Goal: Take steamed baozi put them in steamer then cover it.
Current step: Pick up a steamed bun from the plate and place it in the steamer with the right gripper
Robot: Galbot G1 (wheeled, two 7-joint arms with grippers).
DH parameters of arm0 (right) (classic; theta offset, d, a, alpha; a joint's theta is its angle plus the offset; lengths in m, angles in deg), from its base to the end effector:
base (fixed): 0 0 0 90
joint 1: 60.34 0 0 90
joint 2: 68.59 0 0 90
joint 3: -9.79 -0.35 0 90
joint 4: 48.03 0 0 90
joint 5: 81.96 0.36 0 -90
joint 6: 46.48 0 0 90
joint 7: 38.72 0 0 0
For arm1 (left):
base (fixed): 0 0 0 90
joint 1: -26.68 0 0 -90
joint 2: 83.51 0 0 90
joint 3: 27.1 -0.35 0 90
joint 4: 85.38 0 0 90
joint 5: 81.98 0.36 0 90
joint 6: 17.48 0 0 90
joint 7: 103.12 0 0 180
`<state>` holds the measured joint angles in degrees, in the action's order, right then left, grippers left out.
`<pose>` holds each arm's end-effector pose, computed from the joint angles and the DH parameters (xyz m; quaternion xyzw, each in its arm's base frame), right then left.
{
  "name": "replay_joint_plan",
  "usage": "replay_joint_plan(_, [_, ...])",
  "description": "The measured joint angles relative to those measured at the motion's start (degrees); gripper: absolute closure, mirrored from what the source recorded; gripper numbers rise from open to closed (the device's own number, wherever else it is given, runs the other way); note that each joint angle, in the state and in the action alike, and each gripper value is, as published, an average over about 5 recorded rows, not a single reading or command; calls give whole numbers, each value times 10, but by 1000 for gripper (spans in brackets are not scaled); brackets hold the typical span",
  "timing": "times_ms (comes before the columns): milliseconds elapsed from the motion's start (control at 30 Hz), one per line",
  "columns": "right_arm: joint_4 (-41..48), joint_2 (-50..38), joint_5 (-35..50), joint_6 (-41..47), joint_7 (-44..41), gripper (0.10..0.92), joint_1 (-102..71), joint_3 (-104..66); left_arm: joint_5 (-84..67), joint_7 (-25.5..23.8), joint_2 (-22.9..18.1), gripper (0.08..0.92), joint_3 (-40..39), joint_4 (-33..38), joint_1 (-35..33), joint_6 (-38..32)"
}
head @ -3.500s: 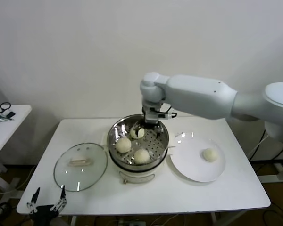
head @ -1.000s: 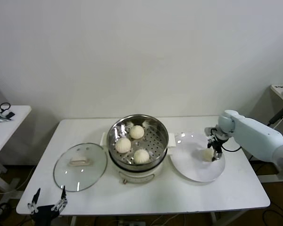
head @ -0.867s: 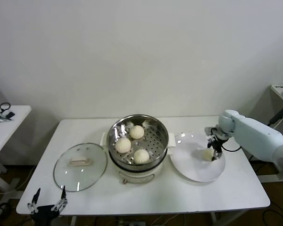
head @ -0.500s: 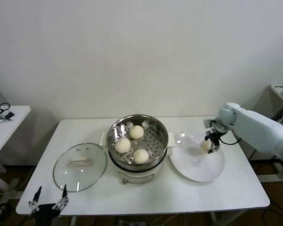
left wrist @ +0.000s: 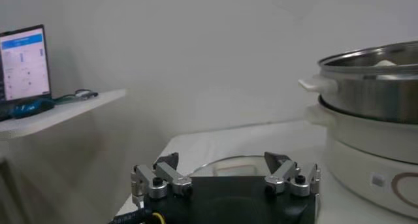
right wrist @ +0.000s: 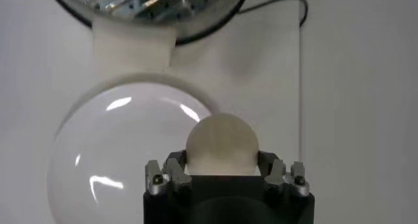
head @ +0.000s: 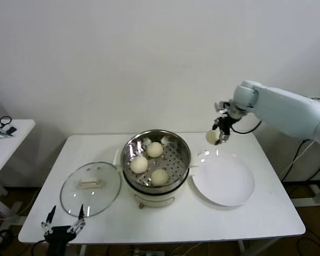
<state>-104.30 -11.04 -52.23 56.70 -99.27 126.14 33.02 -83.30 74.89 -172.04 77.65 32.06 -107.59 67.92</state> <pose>0.6211 -0.0629 -0.0483 0.4998 -0.5815 0.5191 0.3776 0.0942 0.0860 -0.3460 0.0780 -0.9886 -0.0763 0.1042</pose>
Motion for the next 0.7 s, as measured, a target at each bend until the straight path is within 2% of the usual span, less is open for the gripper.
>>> replay_joint_plan(333, [-34, 78, 135, 28, 26, 321, 69, 72, -2, -5, 8, 177, -21, -4, 4, -5])
replay_joint_plan(700, [-40, 156, 185, 44, 46, 329, 66, 122, -5, -6, 14, 177, -24, -11, 11, -4])
